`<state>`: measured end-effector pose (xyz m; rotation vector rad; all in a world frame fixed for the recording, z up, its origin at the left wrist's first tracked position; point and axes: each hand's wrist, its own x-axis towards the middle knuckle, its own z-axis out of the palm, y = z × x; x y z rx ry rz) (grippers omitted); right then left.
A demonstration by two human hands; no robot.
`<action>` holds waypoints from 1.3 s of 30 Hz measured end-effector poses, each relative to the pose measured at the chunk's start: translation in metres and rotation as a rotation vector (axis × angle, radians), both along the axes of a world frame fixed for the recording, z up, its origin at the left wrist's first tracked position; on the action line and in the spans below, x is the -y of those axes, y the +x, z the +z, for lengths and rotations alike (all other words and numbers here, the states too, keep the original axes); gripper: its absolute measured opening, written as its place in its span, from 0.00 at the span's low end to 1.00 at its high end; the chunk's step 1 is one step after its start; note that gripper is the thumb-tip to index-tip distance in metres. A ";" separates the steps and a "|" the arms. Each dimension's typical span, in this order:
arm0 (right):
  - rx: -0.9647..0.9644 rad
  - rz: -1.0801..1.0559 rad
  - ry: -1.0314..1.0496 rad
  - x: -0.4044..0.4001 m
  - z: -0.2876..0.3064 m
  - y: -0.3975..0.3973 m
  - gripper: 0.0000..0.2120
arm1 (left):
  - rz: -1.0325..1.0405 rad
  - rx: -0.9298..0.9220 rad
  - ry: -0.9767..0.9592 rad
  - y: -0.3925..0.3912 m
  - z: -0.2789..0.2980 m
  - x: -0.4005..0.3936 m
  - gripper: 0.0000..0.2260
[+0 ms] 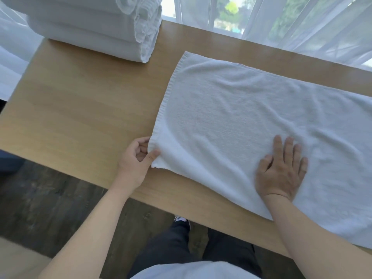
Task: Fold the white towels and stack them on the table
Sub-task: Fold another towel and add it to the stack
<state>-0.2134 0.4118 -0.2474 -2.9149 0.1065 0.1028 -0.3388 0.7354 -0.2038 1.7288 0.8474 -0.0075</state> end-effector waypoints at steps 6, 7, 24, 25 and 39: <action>0.034 -0.011 0.017 0.000 0.000 0.000 0.29 | -0.146 -0.163 0.044 -0.026 -0.012 -0.021 0.15; 0.038 -0.012 0.020 0.000 -0.001 0.000 0.29 | -0.167 -0.173 0.061 -0.026 -0.013 -0.024 0.16; 0.071 0.001 0.000 0.002 -0.005 -0.001 0.29 | -0.961 0.028 0.915 0.056 -0.030 0.147 0.26; 0.069 0.002 0.000 0.002 -0.005 0.000 0.29 | -0.964 -0.007 0.941 0.061 -0.036 0.142 0.27; 0.124 0.015 0.000 0.001 -0.005 0.001 0.30 | -0.488 -0.250 0.881 0.164 -0.036 -0.010 0.37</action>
